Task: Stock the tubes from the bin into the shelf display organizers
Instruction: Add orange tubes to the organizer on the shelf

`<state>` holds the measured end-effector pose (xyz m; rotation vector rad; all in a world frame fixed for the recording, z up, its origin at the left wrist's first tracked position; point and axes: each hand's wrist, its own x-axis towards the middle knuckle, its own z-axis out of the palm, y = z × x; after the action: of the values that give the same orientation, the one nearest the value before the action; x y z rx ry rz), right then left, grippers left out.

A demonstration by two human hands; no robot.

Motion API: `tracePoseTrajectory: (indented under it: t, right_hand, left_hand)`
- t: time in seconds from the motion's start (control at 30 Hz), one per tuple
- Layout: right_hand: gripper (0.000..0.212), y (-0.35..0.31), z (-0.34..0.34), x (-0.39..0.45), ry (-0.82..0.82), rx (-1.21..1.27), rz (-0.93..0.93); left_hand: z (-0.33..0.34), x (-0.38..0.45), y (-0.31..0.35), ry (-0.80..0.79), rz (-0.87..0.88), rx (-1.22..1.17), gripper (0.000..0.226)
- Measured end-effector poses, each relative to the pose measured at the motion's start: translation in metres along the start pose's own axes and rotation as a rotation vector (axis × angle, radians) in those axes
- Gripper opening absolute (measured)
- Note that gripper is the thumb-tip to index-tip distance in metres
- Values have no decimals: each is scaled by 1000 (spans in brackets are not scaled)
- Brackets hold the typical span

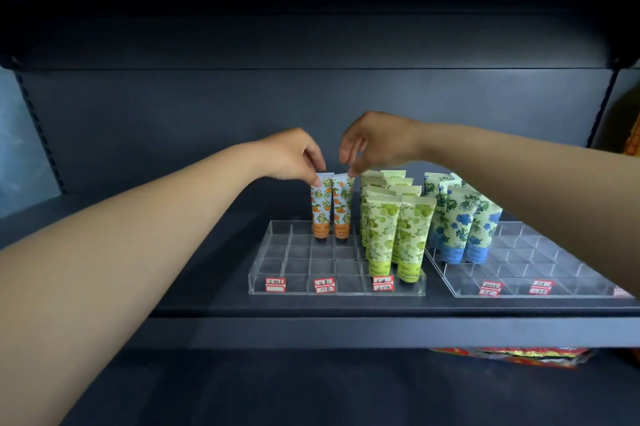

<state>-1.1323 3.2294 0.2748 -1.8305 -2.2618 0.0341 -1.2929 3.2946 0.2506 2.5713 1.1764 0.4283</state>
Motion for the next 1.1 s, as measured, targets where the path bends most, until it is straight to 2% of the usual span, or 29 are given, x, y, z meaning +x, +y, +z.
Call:
tracePoseTrajectory:
  t: [0.17,0.33,0.47,0.6,0.73,0.83,1.1]
  right_hand:
    - [34,-15,-11,-28,64,-56,-11]
    - [54,-32,1,-75,214,-111,-63]
    - [49,-45,38,-119,335,-80,-150]
    - [40,-53,87,-159,368,13,-253]
    - [38,-53,141,-196,347,136,-243]
    - [39,-50,188,-219,252,209,-181]
    - [40,-26,327,-257,-42,368,57]
  left_hand:
    - [-15,-24,15,58,25,186,45]
    - [-16,-71,30,174,75,289,57]
    - [8,-120,38,242,151,260,49]
    - [49,-165,35,217,197,220,41]
    - [101,-199,22,140,185,157,33]
    - [151,-217,5,49,132,105,36]
    - [315,-248,-51,-377,-233,-89,42]
